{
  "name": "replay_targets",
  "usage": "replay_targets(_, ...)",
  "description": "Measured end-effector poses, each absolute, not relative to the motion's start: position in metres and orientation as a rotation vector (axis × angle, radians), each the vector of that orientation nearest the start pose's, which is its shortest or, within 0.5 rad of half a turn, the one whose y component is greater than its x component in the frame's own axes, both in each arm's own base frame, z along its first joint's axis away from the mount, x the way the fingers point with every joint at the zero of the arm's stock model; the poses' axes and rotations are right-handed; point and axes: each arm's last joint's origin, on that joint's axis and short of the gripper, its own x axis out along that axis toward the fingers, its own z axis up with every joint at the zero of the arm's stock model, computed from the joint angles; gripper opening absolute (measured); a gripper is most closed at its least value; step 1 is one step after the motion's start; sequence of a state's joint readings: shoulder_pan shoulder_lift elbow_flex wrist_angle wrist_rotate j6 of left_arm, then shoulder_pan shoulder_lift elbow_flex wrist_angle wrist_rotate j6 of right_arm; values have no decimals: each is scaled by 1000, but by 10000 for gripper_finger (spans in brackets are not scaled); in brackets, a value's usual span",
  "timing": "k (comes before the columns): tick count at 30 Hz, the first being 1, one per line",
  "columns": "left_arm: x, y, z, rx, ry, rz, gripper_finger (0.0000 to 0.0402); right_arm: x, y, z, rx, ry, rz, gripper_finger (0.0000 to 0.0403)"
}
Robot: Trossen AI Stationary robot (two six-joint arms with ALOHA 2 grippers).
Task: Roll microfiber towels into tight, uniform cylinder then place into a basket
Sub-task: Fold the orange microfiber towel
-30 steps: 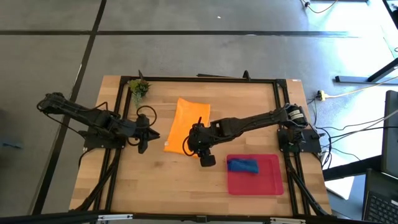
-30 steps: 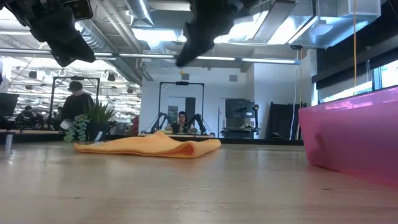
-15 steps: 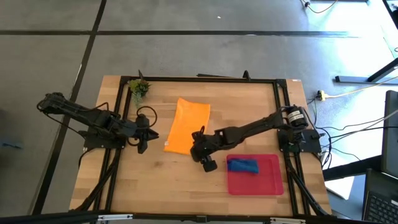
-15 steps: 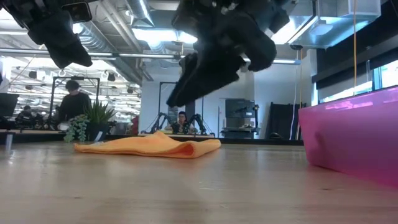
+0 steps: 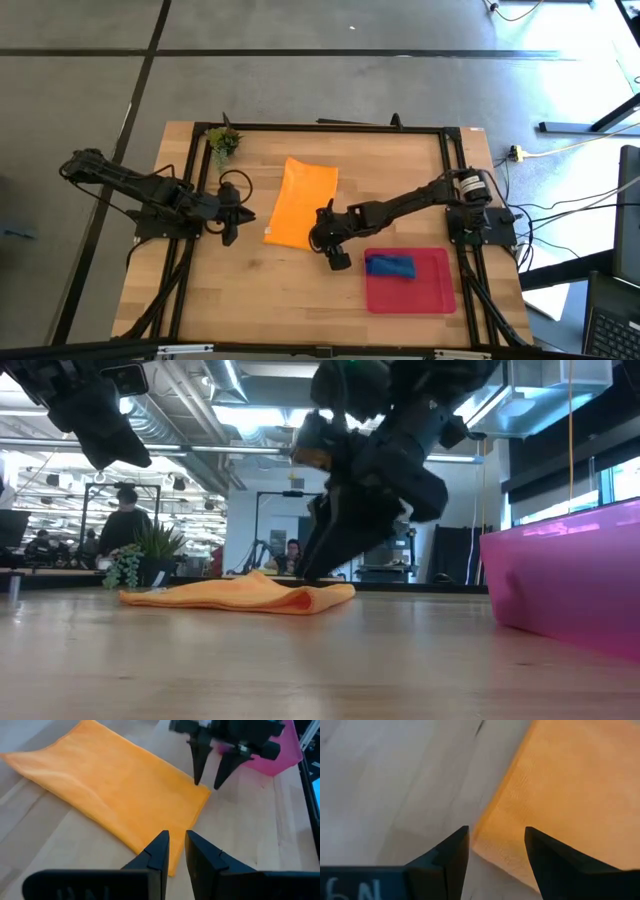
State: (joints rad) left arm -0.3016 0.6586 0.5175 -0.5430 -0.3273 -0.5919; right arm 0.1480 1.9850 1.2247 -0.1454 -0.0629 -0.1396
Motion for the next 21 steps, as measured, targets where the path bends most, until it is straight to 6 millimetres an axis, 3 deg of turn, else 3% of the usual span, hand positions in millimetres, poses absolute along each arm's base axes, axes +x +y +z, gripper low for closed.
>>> replay_targets(7, 133, -31, 230, -360, 613, 217, 53, 408, 63, 132, -166, 896, 313, 193)
replay_targets(14, 133, -31, 230, -363, 612, 218, 53, 407, 61, 121, -183, 952, 222, 188)
replay_targets(18, 133, -31, 230, -363, 612, 218, 53, 406, 61, 121, -188, 960, 204, 158)
replay_targets(21, 133, -31, 230, -363, 612, 218, 53, 406, 61, 121, -150, 966, 184, 113)
